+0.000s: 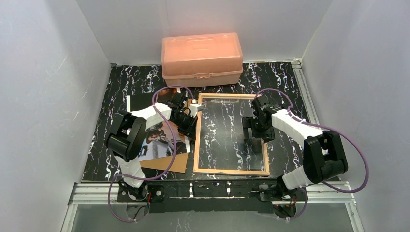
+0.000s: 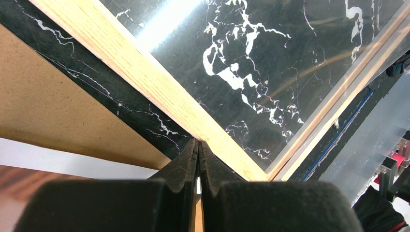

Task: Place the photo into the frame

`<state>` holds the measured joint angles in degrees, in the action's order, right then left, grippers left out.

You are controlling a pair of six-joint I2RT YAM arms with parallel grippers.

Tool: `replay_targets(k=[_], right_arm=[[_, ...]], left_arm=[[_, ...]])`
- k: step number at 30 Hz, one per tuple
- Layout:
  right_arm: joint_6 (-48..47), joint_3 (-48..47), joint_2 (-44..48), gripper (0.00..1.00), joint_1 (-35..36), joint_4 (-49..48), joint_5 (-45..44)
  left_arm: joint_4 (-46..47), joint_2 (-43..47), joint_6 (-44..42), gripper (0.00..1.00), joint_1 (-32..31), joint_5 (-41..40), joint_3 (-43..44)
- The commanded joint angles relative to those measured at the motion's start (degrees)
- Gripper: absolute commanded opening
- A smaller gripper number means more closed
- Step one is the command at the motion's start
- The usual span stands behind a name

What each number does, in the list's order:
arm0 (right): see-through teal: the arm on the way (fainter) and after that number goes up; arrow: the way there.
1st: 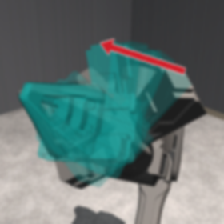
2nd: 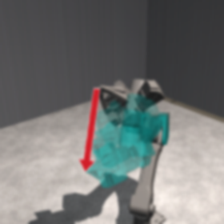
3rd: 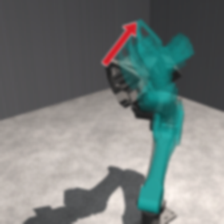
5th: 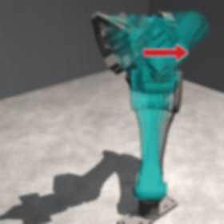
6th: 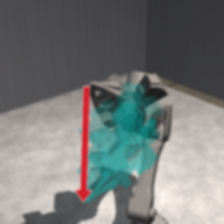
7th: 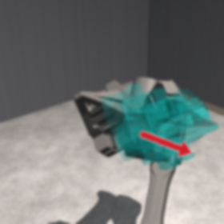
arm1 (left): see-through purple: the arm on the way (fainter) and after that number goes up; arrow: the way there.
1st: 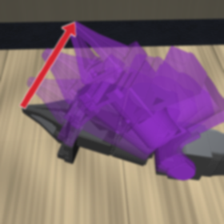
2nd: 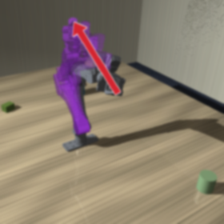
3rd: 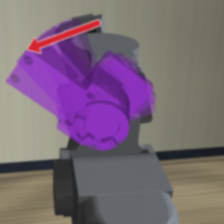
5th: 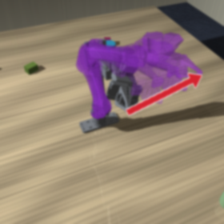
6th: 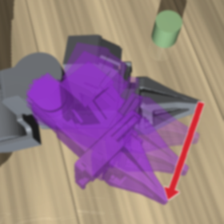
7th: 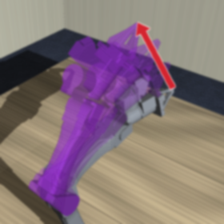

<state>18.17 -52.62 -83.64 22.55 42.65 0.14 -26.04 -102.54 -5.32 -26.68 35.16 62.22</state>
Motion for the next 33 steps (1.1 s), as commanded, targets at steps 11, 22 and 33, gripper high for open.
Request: replay_targets(k=[11, 22, 33], right_arm=[[-1.43, -0.85, 1.09, 0.99, 0.25, 0.13, -4.04], [0.13, -6.32, 2.86, 0.99, 0.27, -2.46, -4.98], [4.37, -8.23, -2.51, 0.92, 0.21, -16.67, -6.28]], left_arm=[[-1.82, 2.25, -0.18, 0.00, 0.35, 1.85, 0.86], [-2.87, 2.38, -0.60, 0.00, 0.95, 2.02, 1.18], [-8.16, 2.83, -1.34, 0.00, 5.58, 2.24, 5.98]])
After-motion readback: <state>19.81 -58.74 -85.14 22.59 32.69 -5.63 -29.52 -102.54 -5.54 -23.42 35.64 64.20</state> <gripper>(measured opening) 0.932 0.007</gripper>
